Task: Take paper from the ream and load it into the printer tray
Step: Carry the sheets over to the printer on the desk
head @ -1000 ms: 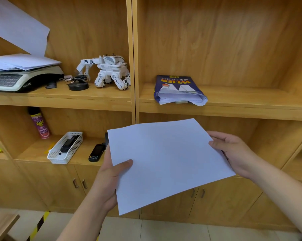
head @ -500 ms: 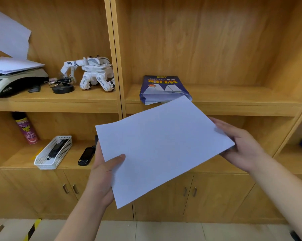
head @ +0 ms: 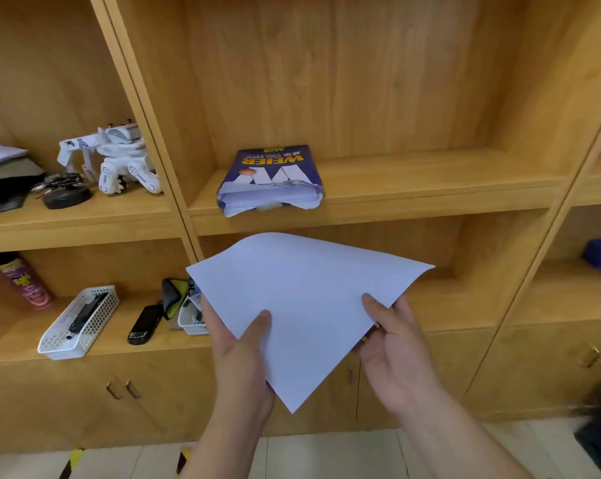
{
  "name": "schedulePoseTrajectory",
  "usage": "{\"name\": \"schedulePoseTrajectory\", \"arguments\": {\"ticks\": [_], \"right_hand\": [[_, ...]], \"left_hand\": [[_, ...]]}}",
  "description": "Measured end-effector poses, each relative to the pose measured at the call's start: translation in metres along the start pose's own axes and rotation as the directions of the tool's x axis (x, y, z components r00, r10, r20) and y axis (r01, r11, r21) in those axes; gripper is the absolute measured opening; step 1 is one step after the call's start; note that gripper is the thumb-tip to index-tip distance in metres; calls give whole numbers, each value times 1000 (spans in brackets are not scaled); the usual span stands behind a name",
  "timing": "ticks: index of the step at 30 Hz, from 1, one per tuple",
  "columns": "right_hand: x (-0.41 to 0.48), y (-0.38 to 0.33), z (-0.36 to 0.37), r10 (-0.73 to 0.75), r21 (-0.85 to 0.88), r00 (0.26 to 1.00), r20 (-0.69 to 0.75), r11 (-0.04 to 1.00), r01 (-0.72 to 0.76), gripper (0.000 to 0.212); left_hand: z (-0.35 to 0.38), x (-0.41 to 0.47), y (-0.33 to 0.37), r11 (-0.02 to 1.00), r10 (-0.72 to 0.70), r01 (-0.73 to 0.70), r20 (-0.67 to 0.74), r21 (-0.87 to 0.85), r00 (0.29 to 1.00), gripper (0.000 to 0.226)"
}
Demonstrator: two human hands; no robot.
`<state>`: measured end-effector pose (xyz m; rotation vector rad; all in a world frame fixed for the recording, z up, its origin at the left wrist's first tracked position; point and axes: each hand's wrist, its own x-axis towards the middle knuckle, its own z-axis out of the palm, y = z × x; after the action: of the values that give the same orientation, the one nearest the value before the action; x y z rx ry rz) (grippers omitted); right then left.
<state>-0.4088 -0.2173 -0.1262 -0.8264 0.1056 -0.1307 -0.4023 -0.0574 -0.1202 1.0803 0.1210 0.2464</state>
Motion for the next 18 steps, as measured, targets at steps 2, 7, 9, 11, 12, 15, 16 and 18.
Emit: {"name": "schedulePoseTrajectory", "arguments": {"ticks": [2,7,9,11,12,15,16,18], "right_hand": [[2,-14,-22,-7,-17,999,-37,1000,6,35],[16,-70,-90,30,-50,1000,-3,998,-30,34],[21,-93,-120,82,-97,995,55,992,-77,37],[25,-109,-150,144,-174,985,93,977,-127,37],[27,-113,-164,176,-224,980,89,963,-152,37],[27,-108,-206,260,-387,966,9,891,-236,38],[24,-104,-219,274,-432,961,-27,864,-258,37],[17,-98,-244,257,-480,958,-127,829,-286,33]], "left_hand": [[15,-8,-12,1000,-31,31,42,2,999,67],[24,-6,-17,946,-267,294,191,-135,945,43],[25,3,-13,889,-434,458,311,-5,846,52],[30,12,-19,811,-584,486,394,325,710,49],[36,16,-27,761,-635,443,405,473,658,44],[58,14,-70,651,-701,382,326,655,635,34],[64,11,-86,633,-693,356,298,688,657,32],[75,0,-114,607,-662,286,272,742,699,32]]}}
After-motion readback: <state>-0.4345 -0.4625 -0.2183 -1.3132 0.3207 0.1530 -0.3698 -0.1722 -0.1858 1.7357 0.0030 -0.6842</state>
